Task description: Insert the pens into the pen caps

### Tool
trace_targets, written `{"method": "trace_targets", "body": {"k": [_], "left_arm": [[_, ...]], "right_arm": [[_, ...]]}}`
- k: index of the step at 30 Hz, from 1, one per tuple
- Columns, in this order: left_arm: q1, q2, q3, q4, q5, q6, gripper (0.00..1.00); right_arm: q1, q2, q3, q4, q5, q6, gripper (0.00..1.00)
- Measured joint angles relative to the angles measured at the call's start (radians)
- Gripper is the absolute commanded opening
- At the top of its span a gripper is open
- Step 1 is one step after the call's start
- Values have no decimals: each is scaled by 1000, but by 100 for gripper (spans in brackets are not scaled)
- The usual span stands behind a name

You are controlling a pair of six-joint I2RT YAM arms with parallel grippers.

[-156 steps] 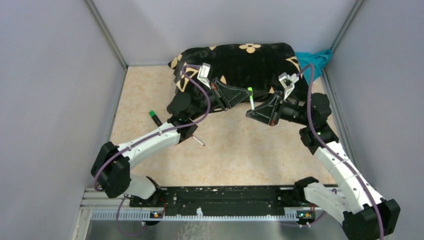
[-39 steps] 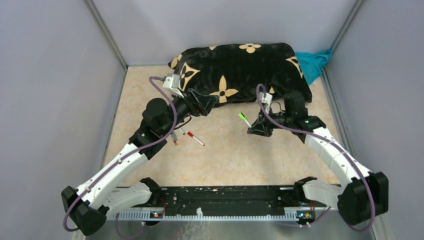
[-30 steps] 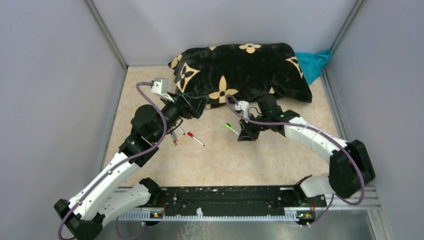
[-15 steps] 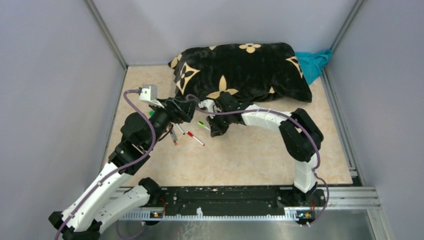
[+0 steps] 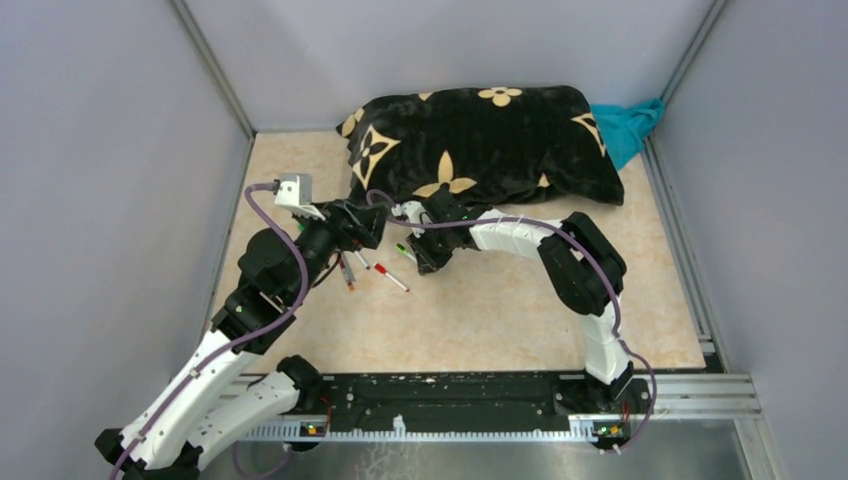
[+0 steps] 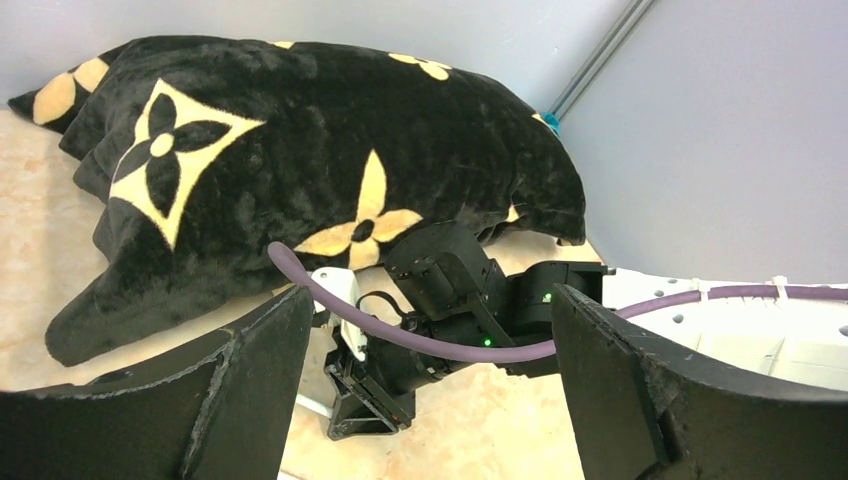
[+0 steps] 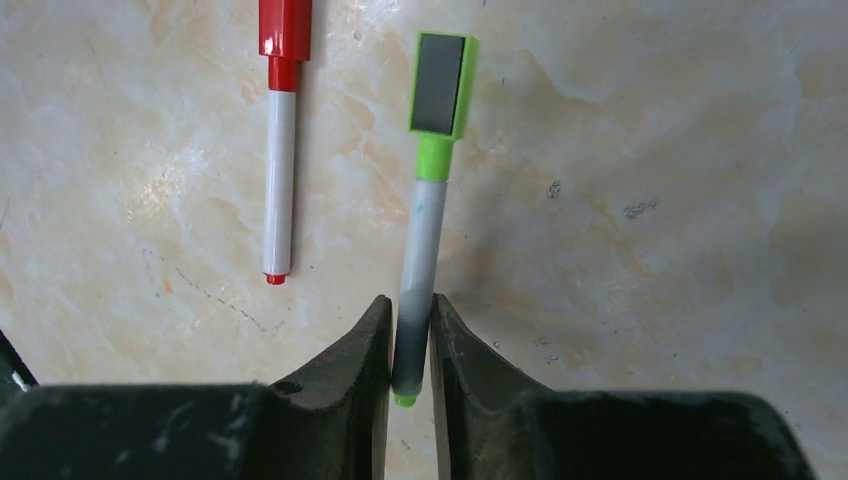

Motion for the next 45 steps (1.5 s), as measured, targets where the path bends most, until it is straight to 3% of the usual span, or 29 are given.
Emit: {"method": "trace_targets", "body": {"k": [8, 12, 15, 21, 24, 28, 33, 36, 42, 45], "left_arm": [[0, 0, 2, -19, 6, -1, 93], [0, -2, 2, -19, 16, -8, 93], [0, -4, 2, -18, 26, -16, 96], [0, 6, 12, 1, 69, -38, 99], [0, 36, 46, 13, 82, -39, 99], [15, 132, 134, 17, 94, -18, 99], [126, 301, 291, -46, 152, 29, 99], [235, 388, 396, -95, 235, 37, 99], [451, 493, 580, -159, 399, -2, 99], [484, 512, 658, -195, 447, -16, 99]], "right_arm": [[0, -8, 0, -7, -6, 10, 34], [0, -46, -1, -27, -20, 2, 50], [0, -117, -1, -70, -35, -60, 61], [-17, -302, 22, -185, -41, -243, 73], [-62, -382, 32, -241, -47, -306, 78], [-228, -455, 68, -305, -109, -343, 98], [-504, -532, 154, -317, -140, -297, 99], [-600, -592, 206, -307, -71, -243, 99], [-611, -694, 373, -263, 204, -182, 99], [-611, -705, 504, -241, 309, -173, 99]]}}
